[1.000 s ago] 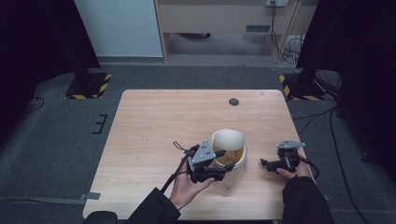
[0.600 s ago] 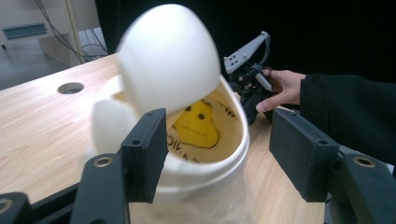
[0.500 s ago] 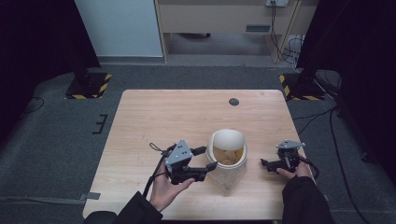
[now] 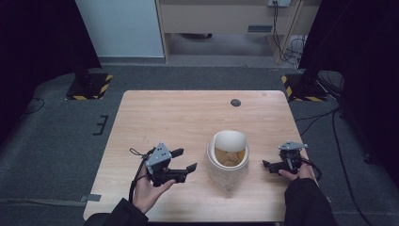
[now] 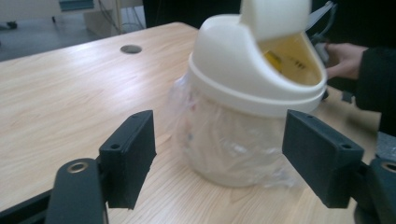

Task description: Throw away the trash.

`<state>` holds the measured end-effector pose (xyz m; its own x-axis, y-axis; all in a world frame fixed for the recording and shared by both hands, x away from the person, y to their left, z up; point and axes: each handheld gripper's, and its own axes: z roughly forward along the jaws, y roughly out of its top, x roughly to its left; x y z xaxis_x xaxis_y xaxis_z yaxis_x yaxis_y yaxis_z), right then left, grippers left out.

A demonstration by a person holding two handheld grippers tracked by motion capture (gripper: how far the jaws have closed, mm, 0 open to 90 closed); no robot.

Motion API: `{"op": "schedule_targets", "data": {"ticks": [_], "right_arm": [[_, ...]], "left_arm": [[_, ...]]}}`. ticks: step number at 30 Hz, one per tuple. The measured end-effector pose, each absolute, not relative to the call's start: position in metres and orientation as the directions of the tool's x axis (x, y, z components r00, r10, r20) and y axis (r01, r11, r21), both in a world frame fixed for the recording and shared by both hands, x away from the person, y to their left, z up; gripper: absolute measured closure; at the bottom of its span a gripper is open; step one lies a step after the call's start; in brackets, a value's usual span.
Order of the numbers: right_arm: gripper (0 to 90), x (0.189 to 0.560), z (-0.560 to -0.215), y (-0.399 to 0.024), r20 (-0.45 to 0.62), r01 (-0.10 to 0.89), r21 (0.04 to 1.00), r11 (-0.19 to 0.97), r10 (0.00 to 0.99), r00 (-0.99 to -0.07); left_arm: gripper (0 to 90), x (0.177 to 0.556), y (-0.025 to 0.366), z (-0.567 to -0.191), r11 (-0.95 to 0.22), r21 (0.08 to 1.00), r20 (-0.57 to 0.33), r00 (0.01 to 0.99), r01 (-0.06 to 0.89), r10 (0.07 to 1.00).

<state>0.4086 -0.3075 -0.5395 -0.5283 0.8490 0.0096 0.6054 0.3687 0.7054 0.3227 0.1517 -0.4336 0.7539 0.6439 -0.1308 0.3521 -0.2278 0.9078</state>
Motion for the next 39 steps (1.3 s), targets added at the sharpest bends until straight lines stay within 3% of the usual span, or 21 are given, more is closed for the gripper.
{"op": "schedule_targets", "data": {"ticks": [12, 23, 30, 39], "right_arm": [[0.6, 0.409, -0.539, -0.308, 0.01, 0.605, 0.705, 0.369, 0.849, -0.528], [0.5, 0.409, -0.539, -0.308, 0.01, 0.605, 0.705, 0.369, 0.849, -0.528], [0.5, 0.409, -0.539, -0.307, 0.009, 0.605, 0.705, 0.369, 0.849, -0.528], [0.5, 0.409, -0.539, -0.307, 0.009, 0.605, 0.705, 0.369, 0.849, -0.528]], "left_arm": [[15.1, 0.338, 0.181, -0.469, -0.264, 0.862, -0.13, 0.692, 0.433, 0.71], [12.9, 0.358, 0.211, -0.495, -0.26, 0.788, -0.164, 0.597, 0.558, 0.785], [12.3, 0.369, 0.233, -0.508, -0.304, 0.719, -0.106, 0.53, 0.626, 0.841], [12.0, 0.379, 0.251, -0.518, -0.278, 0.683, -0.099, 0.463, 0.675, 0.881]]}}
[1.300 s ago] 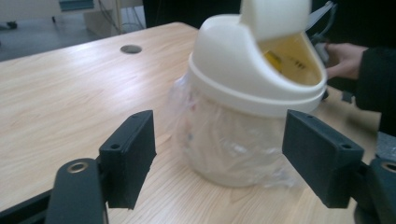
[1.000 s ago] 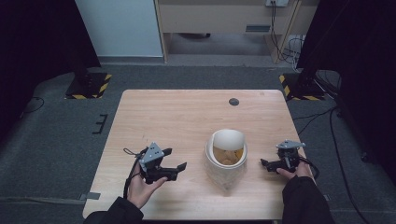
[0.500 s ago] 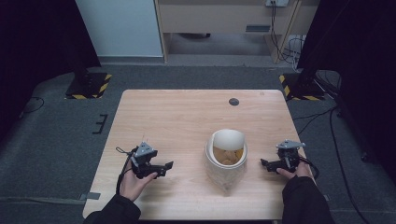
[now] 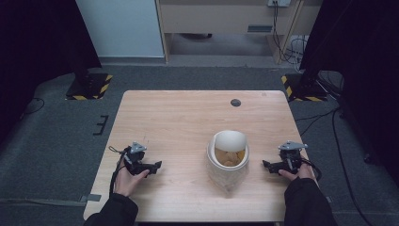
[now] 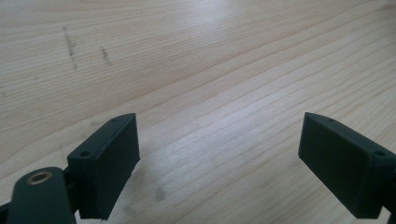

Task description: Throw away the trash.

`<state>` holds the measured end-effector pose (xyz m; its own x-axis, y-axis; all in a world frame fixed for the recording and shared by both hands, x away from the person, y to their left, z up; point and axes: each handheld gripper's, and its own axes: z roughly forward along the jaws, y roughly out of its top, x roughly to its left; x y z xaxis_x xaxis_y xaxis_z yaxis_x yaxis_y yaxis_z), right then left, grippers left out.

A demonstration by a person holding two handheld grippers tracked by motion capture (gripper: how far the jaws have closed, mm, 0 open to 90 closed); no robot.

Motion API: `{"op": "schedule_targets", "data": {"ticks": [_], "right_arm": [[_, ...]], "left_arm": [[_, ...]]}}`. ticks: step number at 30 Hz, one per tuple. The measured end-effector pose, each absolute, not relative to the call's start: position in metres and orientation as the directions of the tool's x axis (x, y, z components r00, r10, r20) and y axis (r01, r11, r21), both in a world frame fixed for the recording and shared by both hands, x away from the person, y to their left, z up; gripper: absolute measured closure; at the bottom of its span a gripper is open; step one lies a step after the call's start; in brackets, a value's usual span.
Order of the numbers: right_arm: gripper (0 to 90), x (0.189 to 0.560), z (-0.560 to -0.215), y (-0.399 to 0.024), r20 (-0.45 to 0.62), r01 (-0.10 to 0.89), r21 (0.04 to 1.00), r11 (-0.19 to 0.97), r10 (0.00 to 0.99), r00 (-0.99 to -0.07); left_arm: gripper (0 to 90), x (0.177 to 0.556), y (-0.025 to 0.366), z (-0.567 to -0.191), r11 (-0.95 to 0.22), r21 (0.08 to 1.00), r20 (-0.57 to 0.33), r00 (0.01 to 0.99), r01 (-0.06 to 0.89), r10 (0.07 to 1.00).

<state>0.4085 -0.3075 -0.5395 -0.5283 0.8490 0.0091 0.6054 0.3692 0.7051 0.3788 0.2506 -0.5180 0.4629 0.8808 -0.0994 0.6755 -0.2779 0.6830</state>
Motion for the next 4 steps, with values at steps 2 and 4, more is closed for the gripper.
{"op": "schedule_targets", "data": {"ticks": [2, 4], "right_arm": [[0.5, 0.4085, -0.5395, -0.3074, 0.009, 0.605, 0.705, 0.369, 0.849, -0.528], [0.5, 0.4085, -0.5395, -0.3075, 0.009, 0.605, 0.705, 0.369, 0.849, -0.528]], "left_arm": [[12.0, 0.3796, 0.2521, -0.5188, -0.278, 0.679, -0.098, 0.459, 0.679, 0.883], [12.0, 0.3814, 0.2554, -0.5218, -0.272, 0.667, -0.099, 0.444, 0.694, 0.891]]}}
